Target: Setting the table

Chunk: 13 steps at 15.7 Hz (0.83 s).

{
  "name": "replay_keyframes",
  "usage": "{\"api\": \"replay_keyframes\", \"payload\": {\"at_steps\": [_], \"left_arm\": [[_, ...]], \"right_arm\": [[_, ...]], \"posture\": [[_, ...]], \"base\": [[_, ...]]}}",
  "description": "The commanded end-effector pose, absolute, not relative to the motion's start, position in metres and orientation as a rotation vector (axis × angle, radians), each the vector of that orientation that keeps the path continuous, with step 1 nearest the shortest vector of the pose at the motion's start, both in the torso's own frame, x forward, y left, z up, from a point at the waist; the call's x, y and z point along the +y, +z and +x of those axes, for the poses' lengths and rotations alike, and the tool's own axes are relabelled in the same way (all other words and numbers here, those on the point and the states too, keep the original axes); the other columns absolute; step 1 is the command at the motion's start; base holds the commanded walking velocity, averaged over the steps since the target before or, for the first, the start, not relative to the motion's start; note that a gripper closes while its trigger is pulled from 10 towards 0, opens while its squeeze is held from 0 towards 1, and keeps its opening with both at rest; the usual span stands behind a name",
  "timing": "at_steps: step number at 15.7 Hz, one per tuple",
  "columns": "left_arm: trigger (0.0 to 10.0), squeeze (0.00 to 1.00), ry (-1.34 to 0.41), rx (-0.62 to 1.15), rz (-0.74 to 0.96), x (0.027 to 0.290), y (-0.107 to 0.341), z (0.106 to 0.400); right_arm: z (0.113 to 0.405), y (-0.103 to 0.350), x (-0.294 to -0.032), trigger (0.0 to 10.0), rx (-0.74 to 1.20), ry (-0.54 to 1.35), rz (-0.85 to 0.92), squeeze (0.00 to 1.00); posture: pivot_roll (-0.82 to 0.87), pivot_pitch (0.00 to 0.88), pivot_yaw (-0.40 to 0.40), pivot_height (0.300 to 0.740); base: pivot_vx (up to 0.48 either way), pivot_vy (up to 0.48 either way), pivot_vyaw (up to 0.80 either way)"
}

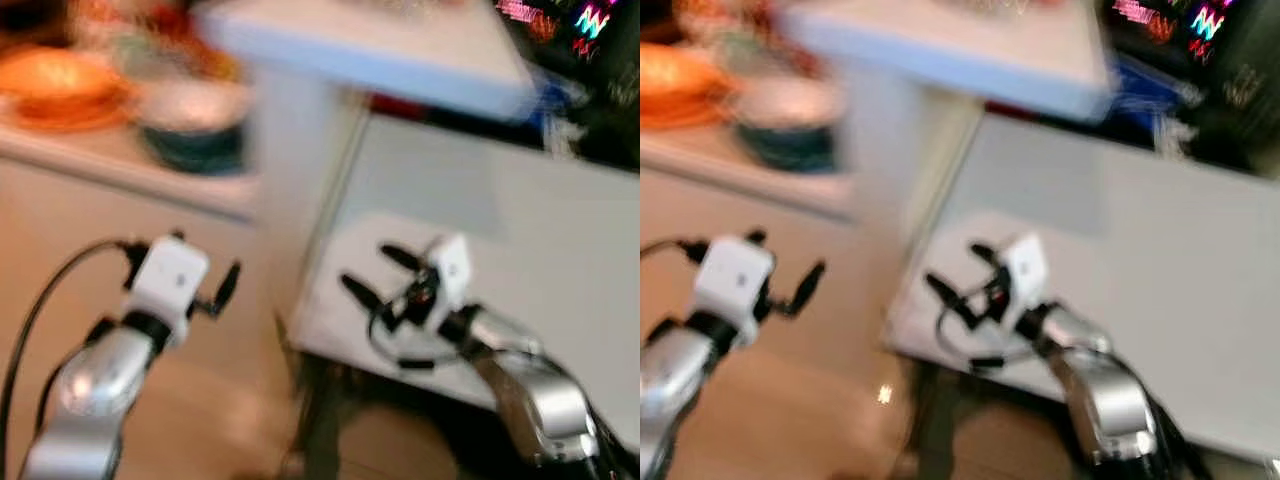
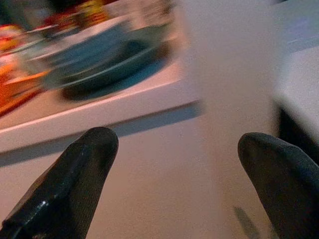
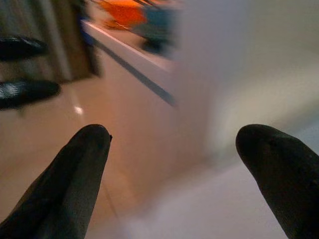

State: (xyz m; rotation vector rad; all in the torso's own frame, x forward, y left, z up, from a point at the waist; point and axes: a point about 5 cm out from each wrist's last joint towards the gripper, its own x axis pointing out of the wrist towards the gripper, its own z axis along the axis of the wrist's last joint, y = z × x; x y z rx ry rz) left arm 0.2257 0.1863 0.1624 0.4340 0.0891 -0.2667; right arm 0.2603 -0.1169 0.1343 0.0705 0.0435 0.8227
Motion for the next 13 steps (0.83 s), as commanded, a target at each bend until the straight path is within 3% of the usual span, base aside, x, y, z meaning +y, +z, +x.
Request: {"api": "replay_keyframes", "payload": {"at_steps": [1,3,4,5,6,7,9,11,13], "left_arm": [[10.0,0.0,-0.324,0.076,0.423,0.176,0.163,0.225],[10.0,0.0,-0.319,0.077,0.428,0.177,0.164,0.226],[10.0,0.0,-0.316,0.079,0.432,0.178,0.163,0.227],[10.0,0.0,-0.315,0.08,0.436,0.178,0.163,0.227],[10.0,0.0,-0.298,0.083,0.456,0.177,0.161,0.23],[10.0,0.0,-0.255,0.076,0.484,0.175,0.159,0.238],[10.0,0.0,-0.224,0.049,0.461,0.172,0.164,0.245],[10.0,0.0,-0.177,0.031,0.448,0.173,0.167,0.249],[10.0,0.0,-0.091,0.007,0.409,0.176,0.171,0.254]], "right_arm": [[0.262,0.137,-0.127,10.0,0.04,0.797,0.091,1.0],[0.261,0.141,-0.129,10.0,0.016,0.772,0.165,1.0],[0.262,0.141,-0.13,10.0,-0.009,0.729,0.094,0.85],[0.262,0.14,-0.13,10.0,-0.005,0.72,0.079,0.52],[0.265,0.136,-0.129,10.0,0.015,0.681,0.05,0.0],[0.273,0.132,-0.129,10.0,0.035,0.566,-0.006,0.0],[0.283,0.135,-0.131,10.0,0.033,0.428,0.055,0.0],[0.288,0.141,-0.131,10.0,0.012,0.354,0.101,0.0],[0.289,0.146,-0.126,10.0,-0.02,0.351,0.077,0.0]], "posture": [[0.09,0.0,-0.068,0.74],[0.09,0.0,-0.07,0.74],[0.09,0.0,-0.071,0.74],[0.09,0.0,-0.073,0.74],[0.09,0.0,-0.073,0.74],[0.08,0.0,-0.071,0.74],[0.08,0.0,-0.076,0.74],[0.08,0.0,-0.081,0.74],[0.08,0.0,-0.089,0.74]], "base": [[0.0,0.48,0.0],[0.0,0.48,0.0],[0.0,0.48,0.0],[0.0,0.48,0.0],[0.0,0.48,0.0],[0.0,0.48,0.0],[0.0,0.48,0.0],[0.0,0.48,0.0],[0.0,0.48,-0.71]]}}
